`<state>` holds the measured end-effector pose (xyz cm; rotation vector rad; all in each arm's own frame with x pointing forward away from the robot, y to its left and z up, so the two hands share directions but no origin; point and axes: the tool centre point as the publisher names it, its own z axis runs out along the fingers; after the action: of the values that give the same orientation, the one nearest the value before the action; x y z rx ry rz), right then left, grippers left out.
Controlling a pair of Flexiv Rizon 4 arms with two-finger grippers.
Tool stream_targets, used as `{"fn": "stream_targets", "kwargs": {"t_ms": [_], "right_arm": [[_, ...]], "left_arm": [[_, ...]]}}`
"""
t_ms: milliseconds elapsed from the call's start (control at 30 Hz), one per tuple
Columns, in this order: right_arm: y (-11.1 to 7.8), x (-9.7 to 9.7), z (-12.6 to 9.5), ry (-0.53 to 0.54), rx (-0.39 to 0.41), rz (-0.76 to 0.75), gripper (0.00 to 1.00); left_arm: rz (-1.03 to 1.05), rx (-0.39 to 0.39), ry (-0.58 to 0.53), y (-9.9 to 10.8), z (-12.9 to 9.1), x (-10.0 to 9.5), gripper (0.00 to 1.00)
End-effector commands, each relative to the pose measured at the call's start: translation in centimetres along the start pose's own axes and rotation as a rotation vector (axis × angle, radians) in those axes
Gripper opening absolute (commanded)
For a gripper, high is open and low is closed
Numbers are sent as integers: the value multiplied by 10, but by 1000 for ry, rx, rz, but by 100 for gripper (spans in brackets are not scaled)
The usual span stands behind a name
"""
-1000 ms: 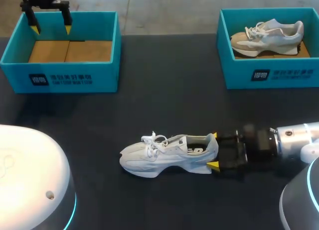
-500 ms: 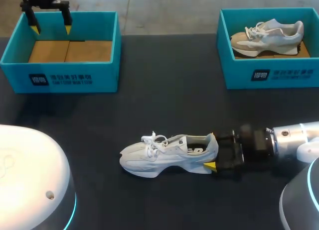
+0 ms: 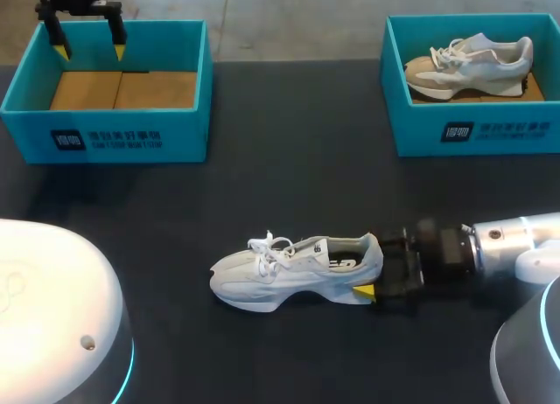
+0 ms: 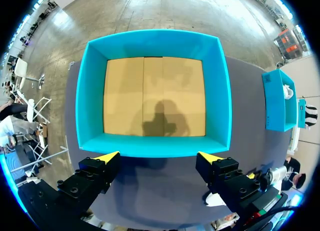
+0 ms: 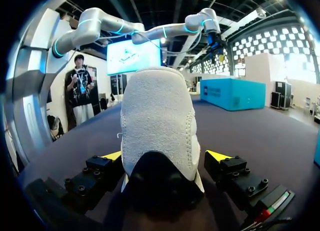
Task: Take the shoe out of the shoebox, open the shoe tongue, remove and reinsert the insole, then place the shoe into the shoebox
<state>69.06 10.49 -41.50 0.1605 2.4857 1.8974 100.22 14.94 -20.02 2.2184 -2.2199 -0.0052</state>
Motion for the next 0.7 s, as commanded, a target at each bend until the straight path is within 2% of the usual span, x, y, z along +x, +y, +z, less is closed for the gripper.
{"fn": "stream_targets", "kwargs": {"t_ms": [33,233,500,700], "right_arm": [[-1,-3,6,-8,5,-10,100],[-2,-4,4,-11,1,-12,100],[0,-6,13,55,-19,-13,100],[-1,-5,14,58,-13,-7,100]], "left_arm": [[0,1,0,0,0,0,100],[0,1,0,0,0,0,100],[0,1,0,0,0,0,100],[0,1,0,0,0,0,100]]}}
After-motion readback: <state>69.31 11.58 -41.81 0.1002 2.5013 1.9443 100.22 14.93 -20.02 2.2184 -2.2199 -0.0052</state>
